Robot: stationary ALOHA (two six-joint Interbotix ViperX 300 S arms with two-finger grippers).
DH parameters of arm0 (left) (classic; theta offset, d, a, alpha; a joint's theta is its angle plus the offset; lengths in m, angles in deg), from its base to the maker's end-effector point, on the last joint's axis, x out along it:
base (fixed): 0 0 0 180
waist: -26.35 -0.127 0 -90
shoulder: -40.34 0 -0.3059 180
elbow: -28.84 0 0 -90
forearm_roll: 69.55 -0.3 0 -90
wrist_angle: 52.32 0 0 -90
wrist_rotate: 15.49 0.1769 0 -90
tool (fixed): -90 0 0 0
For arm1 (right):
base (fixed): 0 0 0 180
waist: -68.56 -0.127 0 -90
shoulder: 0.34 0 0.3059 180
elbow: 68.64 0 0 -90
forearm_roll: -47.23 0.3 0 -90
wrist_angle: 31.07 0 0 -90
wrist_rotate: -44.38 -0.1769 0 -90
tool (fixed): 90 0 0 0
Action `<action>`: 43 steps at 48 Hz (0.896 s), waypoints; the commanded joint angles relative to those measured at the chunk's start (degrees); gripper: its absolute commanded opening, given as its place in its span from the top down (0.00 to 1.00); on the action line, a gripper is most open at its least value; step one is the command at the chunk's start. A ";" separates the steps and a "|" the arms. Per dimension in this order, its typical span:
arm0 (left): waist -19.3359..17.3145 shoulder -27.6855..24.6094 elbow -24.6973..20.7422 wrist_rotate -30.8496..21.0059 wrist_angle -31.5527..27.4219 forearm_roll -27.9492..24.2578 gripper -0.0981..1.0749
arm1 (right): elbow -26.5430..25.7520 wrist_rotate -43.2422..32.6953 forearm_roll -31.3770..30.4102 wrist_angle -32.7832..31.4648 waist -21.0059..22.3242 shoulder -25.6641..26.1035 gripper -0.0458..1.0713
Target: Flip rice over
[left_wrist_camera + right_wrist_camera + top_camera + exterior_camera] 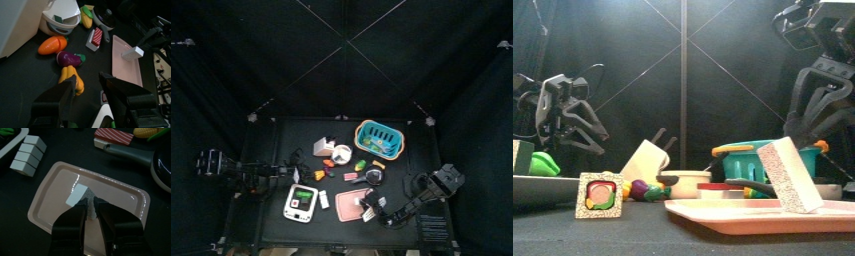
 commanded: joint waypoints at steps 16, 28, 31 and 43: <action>0.18 0.18 -0.44 0.09 0.18 0.18 0.23 | -1.05 0.18 -1.49 0.62 0.70 0.88 0.42; 0.09 0.18 -0.44 0.18 0.18 0.18 0.23 | -0.88 0.70 -2.64 0.70 0.62 0.88 0.42; 0.18 0.18 -0.44 0.18 0.18 0.18 0.23 | -0.62 0.62 -4.13 0.70 0.44 1.14 0.42; 0.18 0.18 -0.44 0.09 0.18 0.18 0.23 | 0.97 0.35 -9.93 0.35 1.49 2.20 0.42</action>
